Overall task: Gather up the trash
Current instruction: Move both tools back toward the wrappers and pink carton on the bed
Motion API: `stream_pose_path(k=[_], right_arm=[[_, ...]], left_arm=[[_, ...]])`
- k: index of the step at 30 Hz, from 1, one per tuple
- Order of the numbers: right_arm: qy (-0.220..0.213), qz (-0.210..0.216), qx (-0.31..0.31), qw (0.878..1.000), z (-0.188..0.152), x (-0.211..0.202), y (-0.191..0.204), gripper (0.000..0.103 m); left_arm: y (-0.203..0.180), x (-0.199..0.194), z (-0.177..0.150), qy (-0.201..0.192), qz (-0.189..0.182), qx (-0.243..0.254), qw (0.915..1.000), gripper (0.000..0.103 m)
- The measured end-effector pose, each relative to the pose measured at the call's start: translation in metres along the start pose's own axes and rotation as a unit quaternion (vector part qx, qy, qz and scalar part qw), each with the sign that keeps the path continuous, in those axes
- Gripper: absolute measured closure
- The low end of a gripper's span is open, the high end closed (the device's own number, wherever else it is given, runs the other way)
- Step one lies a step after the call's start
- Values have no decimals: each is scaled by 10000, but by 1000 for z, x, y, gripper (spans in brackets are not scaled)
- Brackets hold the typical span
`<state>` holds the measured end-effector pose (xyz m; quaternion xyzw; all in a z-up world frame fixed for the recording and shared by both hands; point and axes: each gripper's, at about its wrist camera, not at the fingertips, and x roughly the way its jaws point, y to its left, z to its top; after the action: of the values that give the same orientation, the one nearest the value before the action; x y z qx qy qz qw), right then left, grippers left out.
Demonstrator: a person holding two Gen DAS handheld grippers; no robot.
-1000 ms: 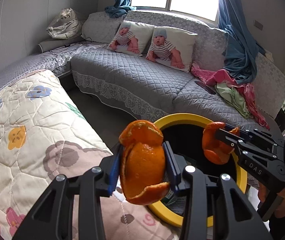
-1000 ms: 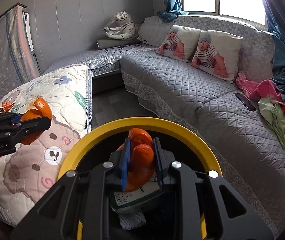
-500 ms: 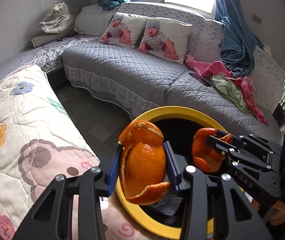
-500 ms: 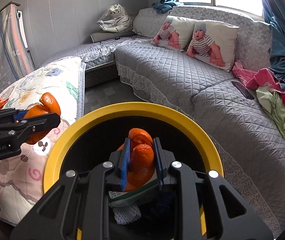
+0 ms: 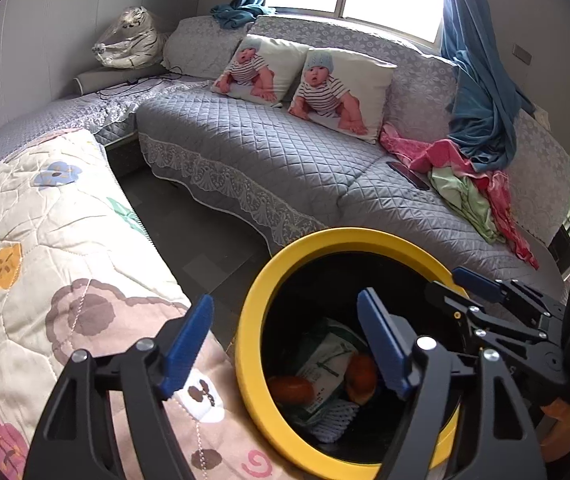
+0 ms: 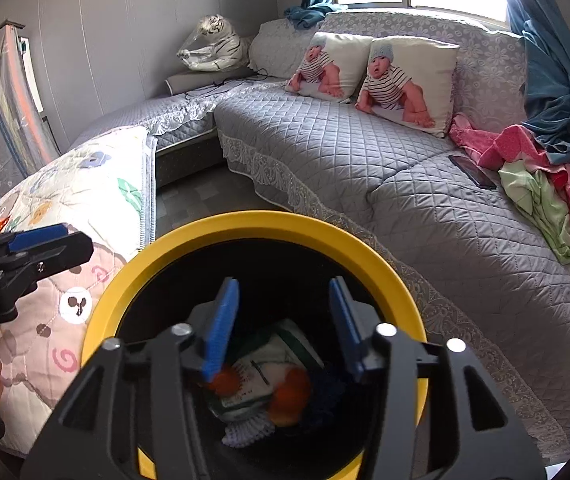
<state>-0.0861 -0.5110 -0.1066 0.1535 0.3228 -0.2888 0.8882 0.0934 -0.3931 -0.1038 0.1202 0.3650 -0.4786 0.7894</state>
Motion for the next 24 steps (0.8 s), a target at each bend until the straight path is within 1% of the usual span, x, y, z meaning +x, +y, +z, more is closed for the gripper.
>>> stream_pose_path(k=[1, 2, 4, 7, 9, 10, 12, 13, 15, 18, 20, 21, 24], right_arm=[[-32, -62, 1, 10000, 1, -2, 0, 56], [-65, -129, -15, 9999, 1, -3, 0, 51], [-122, -150, -73, 9998, 2, -7, 2, 42], [-200, -86, -179, 9996, 6, -11, 10, 41], [-281, -7, -282, 9992, 10, -13, 17, 36], [-321, 57, -350, 9989, 12, -13, 23, 33], [-363, 198, -471, 9980, 17, -13, 37, 33], [-391, 340, -574, 9970, 21, -13, 48, 33], [-457, 518, -756, 9947, 26, -13, 69, 32], [-541, 948, -1077, 9882, 33, -10, 111, 31], [-580, 1282, -1354, 9807, 39, -7, 143, 31], [-608, 1398, -1473, 9773, 41, -5, 156, 31], [-683, 1862, -1868, 9622, 45, -3, 205, 31]], left_arm=[[3, -2, 0, -37, 27, -44, 10000, 26], [8, -6, 1, -79, 45, -111, 9999, 24], [20, -13, 3, -170, 108, -250, 9995, 18], [43, -31, 6, -342, 300, -382, 9982, 14], [60, -45, 5, -461, 495, -434, 9968, 11], [69, -53, 5, -518, 606, -459, 9958, 11], [91, -71, 3, -606, 833, -548, 9932, 10], [103, -80, 1, -651, 968, -604, 9913, 10], [124, -101, -5, -737, 1275, -751, 9862, 9], [160, -138, -22, -895, 1741, -1024, 9753, 9], [179, -161, -37, -987, 1982, -1230, 9674, 8], [189, -173, -46, -1012, 2144, -1358, 9619, 8], [208, -199, -74, -1041, 2554, -1609, 9477, 8]])
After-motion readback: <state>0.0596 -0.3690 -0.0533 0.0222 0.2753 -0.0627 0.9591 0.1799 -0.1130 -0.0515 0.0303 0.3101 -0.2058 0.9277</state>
